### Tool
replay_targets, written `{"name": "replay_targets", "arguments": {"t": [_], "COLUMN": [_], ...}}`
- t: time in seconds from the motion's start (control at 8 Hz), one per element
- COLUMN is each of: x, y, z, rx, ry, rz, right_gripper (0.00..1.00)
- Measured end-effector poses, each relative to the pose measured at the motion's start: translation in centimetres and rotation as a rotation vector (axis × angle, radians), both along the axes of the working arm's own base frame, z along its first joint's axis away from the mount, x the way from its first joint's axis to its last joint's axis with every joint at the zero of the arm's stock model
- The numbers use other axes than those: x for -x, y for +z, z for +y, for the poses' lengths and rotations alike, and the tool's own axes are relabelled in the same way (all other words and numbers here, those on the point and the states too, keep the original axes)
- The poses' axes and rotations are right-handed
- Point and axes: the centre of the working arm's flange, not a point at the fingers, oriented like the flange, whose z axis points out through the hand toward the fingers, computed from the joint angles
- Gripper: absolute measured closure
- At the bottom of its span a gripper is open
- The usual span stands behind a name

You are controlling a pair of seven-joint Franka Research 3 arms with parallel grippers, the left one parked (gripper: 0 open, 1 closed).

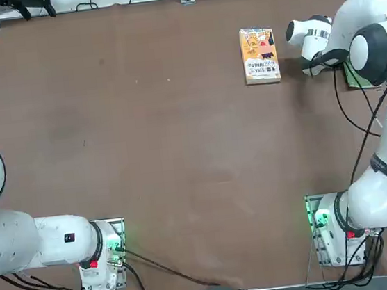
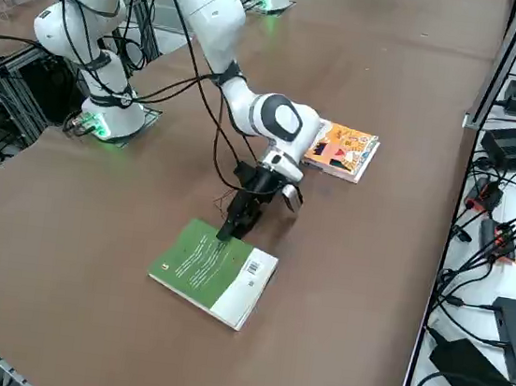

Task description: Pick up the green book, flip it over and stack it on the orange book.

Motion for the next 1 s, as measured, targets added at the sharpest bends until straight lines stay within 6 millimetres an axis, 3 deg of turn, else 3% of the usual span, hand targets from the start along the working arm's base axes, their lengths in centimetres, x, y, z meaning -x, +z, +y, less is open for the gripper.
{"name": "replay_targets", "arguments": {"t": [0.12, 0.5, 0.75, 1.0], "x": [0.0, -0.4, -1.0, -1.8], "y": [0.0, 0.4, 1.5, 4.4], "z": [0.0, -0.1, -0.7, -2.2], "rx": [0.0, 0.01, 0.044, 0.062], "ry": [0.0, -0.006, -0.026, -0.036], "rz": [-0.001, -0.009, -0.014, 0.01], "right_gripper": [0.6, 0.89, 0.89, 0.89]}}
